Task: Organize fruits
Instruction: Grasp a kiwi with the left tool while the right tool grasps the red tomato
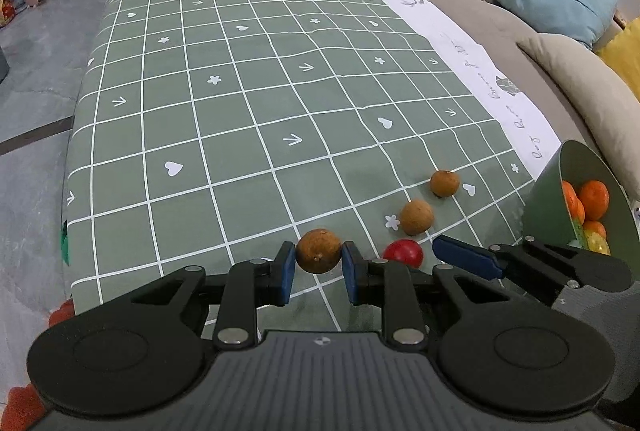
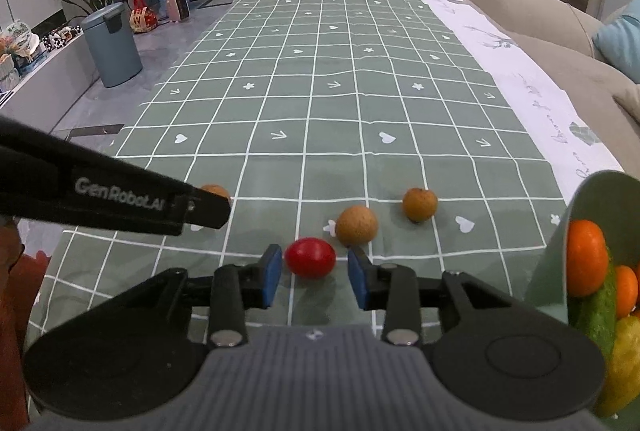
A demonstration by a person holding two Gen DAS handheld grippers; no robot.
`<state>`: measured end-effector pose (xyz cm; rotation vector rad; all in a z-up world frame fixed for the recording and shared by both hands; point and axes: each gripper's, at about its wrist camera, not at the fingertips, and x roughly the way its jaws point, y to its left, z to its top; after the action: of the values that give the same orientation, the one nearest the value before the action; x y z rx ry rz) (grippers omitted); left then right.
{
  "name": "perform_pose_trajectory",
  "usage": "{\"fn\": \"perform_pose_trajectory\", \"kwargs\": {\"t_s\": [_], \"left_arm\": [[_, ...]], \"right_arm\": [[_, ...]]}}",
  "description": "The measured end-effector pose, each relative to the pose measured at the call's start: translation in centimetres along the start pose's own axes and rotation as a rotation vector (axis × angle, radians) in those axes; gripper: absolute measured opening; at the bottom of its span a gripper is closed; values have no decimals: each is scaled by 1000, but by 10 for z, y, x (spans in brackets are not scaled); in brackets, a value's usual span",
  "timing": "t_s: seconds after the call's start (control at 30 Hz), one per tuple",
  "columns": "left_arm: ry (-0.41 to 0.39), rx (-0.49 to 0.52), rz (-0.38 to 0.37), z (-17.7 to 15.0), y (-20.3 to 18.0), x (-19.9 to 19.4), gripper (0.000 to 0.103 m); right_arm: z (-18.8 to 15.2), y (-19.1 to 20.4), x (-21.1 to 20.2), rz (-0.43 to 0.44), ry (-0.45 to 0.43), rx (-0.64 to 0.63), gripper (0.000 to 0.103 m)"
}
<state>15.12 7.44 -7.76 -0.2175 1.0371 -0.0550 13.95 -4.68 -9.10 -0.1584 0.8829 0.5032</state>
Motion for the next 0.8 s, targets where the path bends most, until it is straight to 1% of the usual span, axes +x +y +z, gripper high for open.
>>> {"fn": "perform_pose_trajectory", "kwargs": {"t_s": [0.3,0.37,0.4,0.47,0.67,0.8], "left_arm": [[6,-14,3,0,5,-1,28],[5,-14,5,0,4,-2,28],[4,-12,6,0,3,-3,28],[-1,-6,7,0,1,-6,28],[-33,10,-8,2,-8,-24,28],[-58,36,-23,1,-20,-38,28]], "right_arm": [[1,2,13,4,25,6,32],[0,3,12,3,25,8,29],[1,3,12,2,25,6,26],[1,3,10,2,23,5,26],[1,2,-13,7,2,2,26],[-1,-1,-40,3,-21,13,26]]}}
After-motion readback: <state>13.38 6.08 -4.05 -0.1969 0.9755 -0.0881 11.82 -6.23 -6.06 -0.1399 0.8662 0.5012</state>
